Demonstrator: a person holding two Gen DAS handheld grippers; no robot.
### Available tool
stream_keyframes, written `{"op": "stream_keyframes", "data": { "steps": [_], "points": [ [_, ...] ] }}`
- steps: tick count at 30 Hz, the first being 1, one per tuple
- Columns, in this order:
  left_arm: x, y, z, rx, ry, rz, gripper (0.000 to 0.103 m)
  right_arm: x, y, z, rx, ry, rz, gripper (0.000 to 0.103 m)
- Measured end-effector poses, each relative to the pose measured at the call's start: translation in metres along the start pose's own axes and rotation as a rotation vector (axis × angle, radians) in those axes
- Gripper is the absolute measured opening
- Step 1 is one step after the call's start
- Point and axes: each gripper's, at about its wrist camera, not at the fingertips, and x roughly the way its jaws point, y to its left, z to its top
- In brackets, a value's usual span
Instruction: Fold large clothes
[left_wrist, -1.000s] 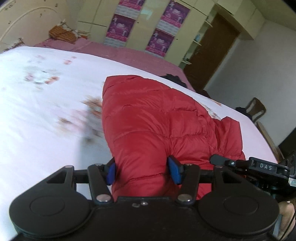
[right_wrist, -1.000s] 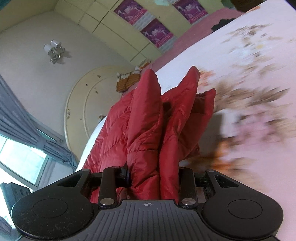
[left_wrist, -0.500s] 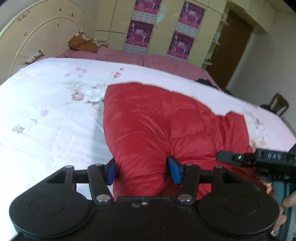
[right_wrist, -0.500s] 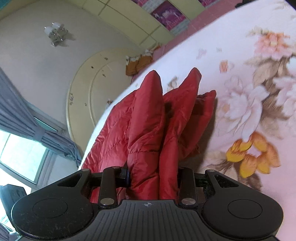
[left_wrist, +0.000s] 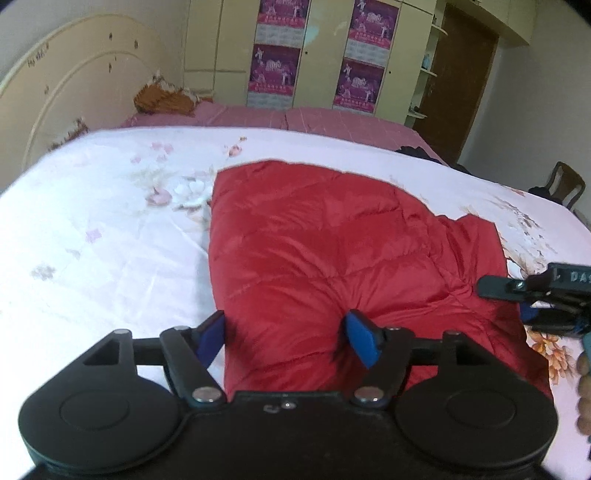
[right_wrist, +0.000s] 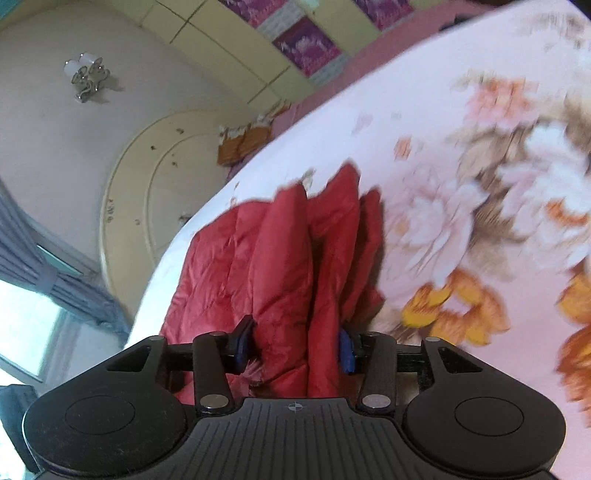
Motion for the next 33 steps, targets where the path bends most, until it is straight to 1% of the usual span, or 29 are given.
{"op": "stream_keyframes", "data": {
  "steps": [3,4,6,8,9,10,11,14,17,20,22,24,27,29,31,33],
  "points": [
    [-0.014,-0.001,0.003,0.005,-0.045,0.001,0.072,-0.017,0.016,0.002,-0.090,-0.072,-0.057,0.044],
    [-0.020,-0.001,0.004,0.007,-0.061,-0.001,0.072,-0.024,0.023,0.003,-0.133,-0.107,-0.074,0.044],
    [-0.026,-0.003,0.006,0.017,-0.081,-0.014,0.072,-0.031,0.035,0.006,-0.201,-0.142,-0.104,0.044],
    [-0.024,-0.006,0.007,0.032,-0.080,-0.034,0.069,-0.033,0.050,0.005,-0.283,-0.165,-0.116,0.042],
    [-0.022,-0.008,0.008,0.037,-0.075,-0.043,0.068,-0.030,0.057,0.003,-0.327,-0.160,-0.116,0.028],
    [-0.019,-0.010,0.008,0.040,-0.070,-0.049,0.066,-0.025,0.062,0.002,-0.351,-0.147,-0.117,0.021],
    [-0.015,-0.011,0.008,0.040,-0.068,-0.049,0.065,-0.018,0.066,0.000,-0.365,-0.135,-0.118,0.021],
    [-0.002,-0.013,0.006,0.042,-0.059,-0.044,0.063,0.007,0.071,-0.005,-0.388,-0.093,-0.139,0.021],
    [0.007,-0.016,0.002,0.067,-0.060,-0.044,0.065,0.031,0.070,-0.013,-0.424,-0.075,-0.197,0.021],
    [0.012,-0.014,0.000,0.061,-0.054,-0.059,0.065,0.053,0.058,-0.018,-0.424,-0.051,-0.253,0.021],
    [0.014,-0.014,-0.001,0.064,-0.053,-0.061,0.065,0.063,0.049,-0.022,-0.406,-0.027,-0.267,0.020],
    [0.016,-0.014,-0.002,0.073,-0.054,-0.066,0.065,0.073,0.043,-0.028,-0.425,-0.015,-0.281,0.020],
    [0.013,-0.013,-0.002,0.072,-0.053,-0.060,0.065,0.075,0.043,-0.023,-0.419,0.012,-0.286,0.020],
    [0.005,-0.013,-0.001,0.065,-0.058,-0.056,0.063,0.068,0.044,-0.015,-0.400,0.020,-0.269,0.020],
    [-0.009,-0.011,-0.004,0.053,-0.064,-0.059,0.063,0.049,0.050,-0.012,-0.366,-0.004,-0.243,0.020],
    [-0.022,-0.010,-0.010,0.042,-0.064,-0.066,0.063,0.027,0.063,-0.017,-0.384,-0.038,-0.214,0.020]
  ]
}}
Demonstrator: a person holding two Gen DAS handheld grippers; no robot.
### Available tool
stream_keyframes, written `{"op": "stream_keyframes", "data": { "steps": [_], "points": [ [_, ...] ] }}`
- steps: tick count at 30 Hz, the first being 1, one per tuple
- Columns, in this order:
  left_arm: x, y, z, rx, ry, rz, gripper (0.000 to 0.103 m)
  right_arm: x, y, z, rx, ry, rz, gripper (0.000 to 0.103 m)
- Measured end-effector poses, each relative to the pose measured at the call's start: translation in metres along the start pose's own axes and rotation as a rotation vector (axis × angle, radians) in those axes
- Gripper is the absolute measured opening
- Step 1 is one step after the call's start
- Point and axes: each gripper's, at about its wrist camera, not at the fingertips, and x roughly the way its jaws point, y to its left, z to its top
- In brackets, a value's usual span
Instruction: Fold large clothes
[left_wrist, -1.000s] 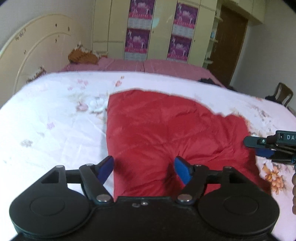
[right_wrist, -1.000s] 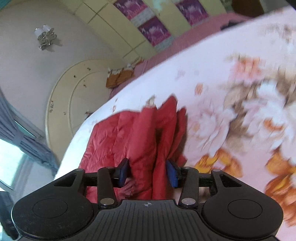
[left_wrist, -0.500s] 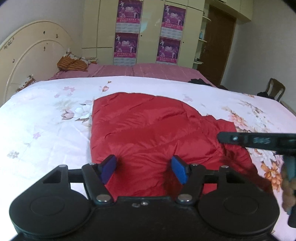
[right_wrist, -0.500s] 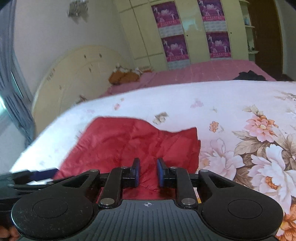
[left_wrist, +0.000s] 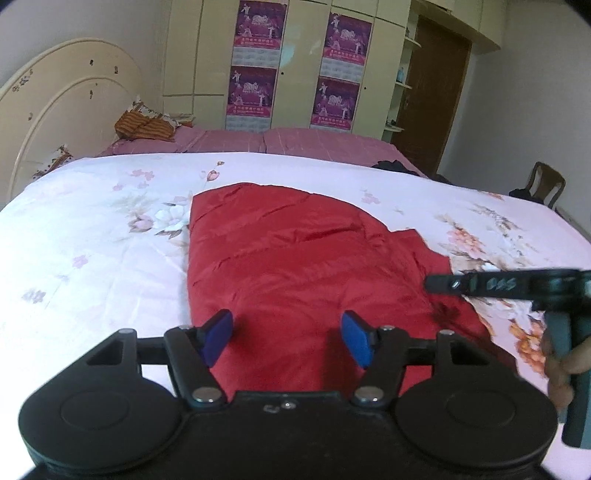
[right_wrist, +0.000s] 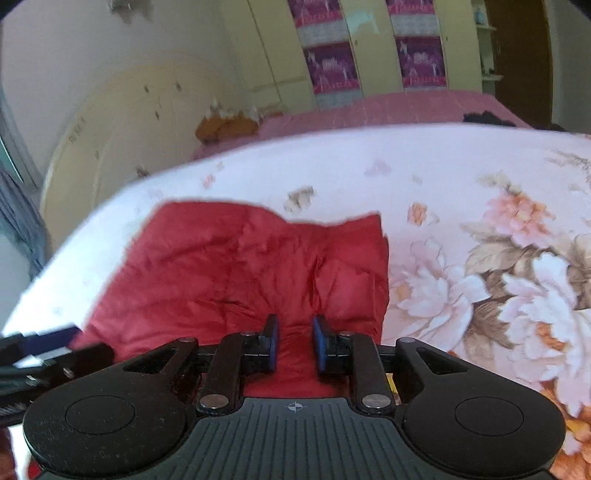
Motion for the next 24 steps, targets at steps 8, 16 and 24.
{"op": "stream_keyframes", "data": {
  "steps": [8,16,24],
  "points": [
    [-0.044,-0.010,-0.039,-0.028,0.024,-0.008,0.063,-0.053,0.035,-0.042,-0.144,-0.001,0.038,0.020],
    [-0.033,-0.005,-0.056,-0.035,0.064,0.034,0.066,-0.031,0.044,-0.083,-0.242,0.096,0.008,0.020],
    [-0.038,-0.014,-0.050,-0.043,0.070,0.093,0.067,-0.010,0.039,-0.087,-0.267,0.112,0.011,0.020]
  ]
}}
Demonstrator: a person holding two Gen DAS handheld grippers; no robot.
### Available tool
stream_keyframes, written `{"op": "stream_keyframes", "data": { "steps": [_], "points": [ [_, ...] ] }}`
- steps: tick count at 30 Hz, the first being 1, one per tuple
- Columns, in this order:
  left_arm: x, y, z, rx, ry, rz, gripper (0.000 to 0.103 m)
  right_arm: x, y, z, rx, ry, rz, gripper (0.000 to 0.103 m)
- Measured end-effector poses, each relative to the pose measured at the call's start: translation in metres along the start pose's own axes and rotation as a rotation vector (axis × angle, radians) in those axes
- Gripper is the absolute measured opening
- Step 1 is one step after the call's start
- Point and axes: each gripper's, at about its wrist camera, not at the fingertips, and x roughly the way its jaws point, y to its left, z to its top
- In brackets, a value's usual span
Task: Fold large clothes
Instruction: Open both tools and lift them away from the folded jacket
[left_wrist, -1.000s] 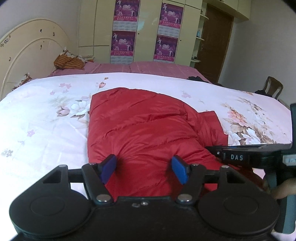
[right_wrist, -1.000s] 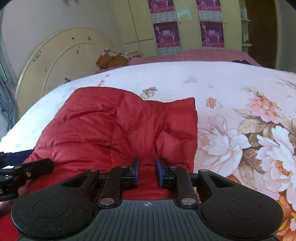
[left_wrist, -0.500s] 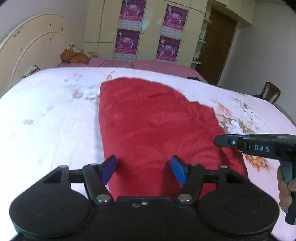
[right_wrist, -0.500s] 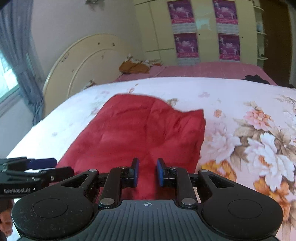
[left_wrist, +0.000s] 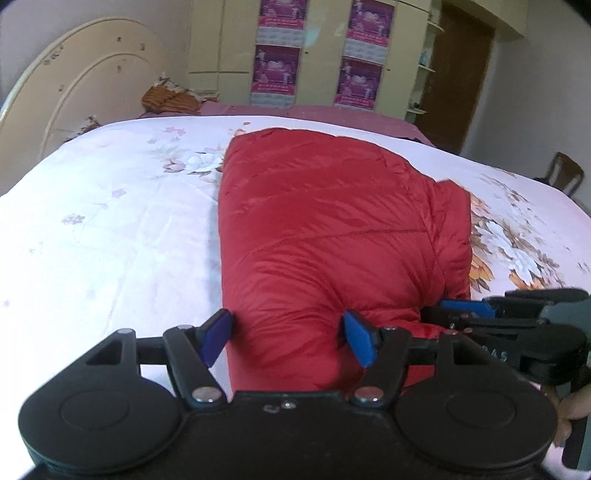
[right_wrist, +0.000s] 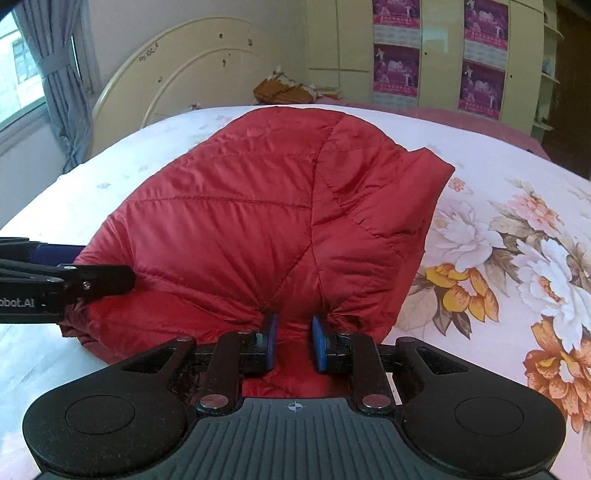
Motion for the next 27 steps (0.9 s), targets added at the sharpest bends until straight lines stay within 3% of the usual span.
{"op": "stream_keyframes", "data": {
  "steps": [2,4,7,9,12,14,15,16,22,27],
  "points": [
    [-0.009,-0.006,0.000,-0.012,-0.007,0.032,0.070,0.000,-0.003,0.001,0.004,0.012,0.009,0.020],
    [-0.019,-0.009,0.001,-0.030,-0.015,0.067,0.089,0.000,-0.005,0.005,0.009,0.033,0.016,0.020],
    [-0.038,-0.015,0.000,-0.045,-0.037,0.099,0.102,-0.004,0.000,0.013,-0.024,0.060,0.004,0.020],
    [-0.050,-0.019,-0.001,-0.053,-0.031,0.121,0.103,-0.013,0.004,0.019,-0.031,0.057,-0.012,0.021],
    [-0.074,-0.024,-0.005,-0.090,-0.027,0.153,0.103,-0.046,0.001,0.017,0.045,-0.014,-0.004,0.021],
    [-0.094,-0.032,-0.011,-0.102,-0.025,0.205,0.103,-0.071,0.000,0.008,0.087,-0.035,0.019,0.044],
    [-0.101,-0.037,-0.014,-0.097,-0.023,0.225,0.103,-0.084,0.002,0.002,0.095,-0.050,0.023,0.077],
    [-0.112,-0.043,-0.017,-0.083,-0.025,0.240,0.103,-0.099,0.005,-0.005,0.090,-0.072,0.029,0.085],
    [-0.186,-0.072,-0.049,-0.066,-0.126,0.231,0.103,-0.190,0.027,-0.052,0.043,-0.133,0.060,0.085],
    [-0.238,-0.093,-0.070,-0.038,-0.158,0.235,0.103,-0.265,0.043,-0.087,0.053,-0.201,0.065,0.085]
  ]
}}
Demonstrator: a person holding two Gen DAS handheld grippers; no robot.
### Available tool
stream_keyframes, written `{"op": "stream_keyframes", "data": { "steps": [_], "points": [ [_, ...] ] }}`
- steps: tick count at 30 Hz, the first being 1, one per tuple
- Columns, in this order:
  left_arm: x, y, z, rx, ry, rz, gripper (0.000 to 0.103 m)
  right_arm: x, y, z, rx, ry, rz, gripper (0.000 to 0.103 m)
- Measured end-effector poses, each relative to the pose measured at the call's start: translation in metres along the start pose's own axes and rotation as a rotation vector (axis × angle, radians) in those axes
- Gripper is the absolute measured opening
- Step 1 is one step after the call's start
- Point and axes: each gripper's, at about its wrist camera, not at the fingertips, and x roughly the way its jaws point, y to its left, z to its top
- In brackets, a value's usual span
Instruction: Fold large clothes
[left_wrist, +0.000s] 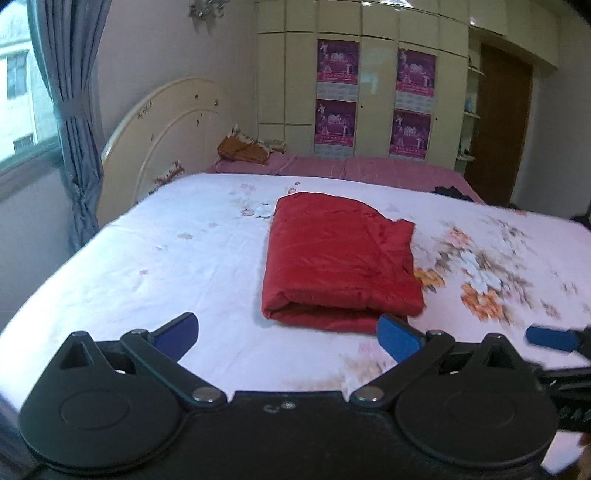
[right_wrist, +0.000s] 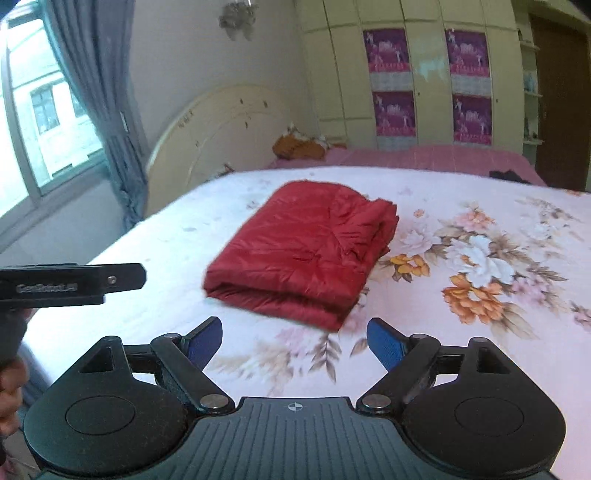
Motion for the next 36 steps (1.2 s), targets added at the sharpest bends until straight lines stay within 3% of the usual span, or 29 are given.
{"op": "stream_keyframes", "data": {
  "steps": [5,11,15,36],
  "points": [
    [-0.041,-0.010,-0.014,0.039,-0.004,-0.005,0.102,-0.057,0.016,-0.012,0.018,-0.078,-0.031,0.085],
    [-0.070,-0.019,-0.024,0.034,-0.014,0.011,0.102,-0.092,0.025,-0.023,0.021,-0.148,-0.084,0.085],
    [-0.081,-0.019,-0.025,0.022,-0.022,0.007,0.103,-0.101,0.025,-0.025,0.021,-0.169,-0.086,0.096],
    [-0.091,-0.022,-0.021,-0.017,-0.035,0.014,0.103,-0.115,0.011,-0.024,0.043,-0.196,-0.087,0.096]
  ]
}}
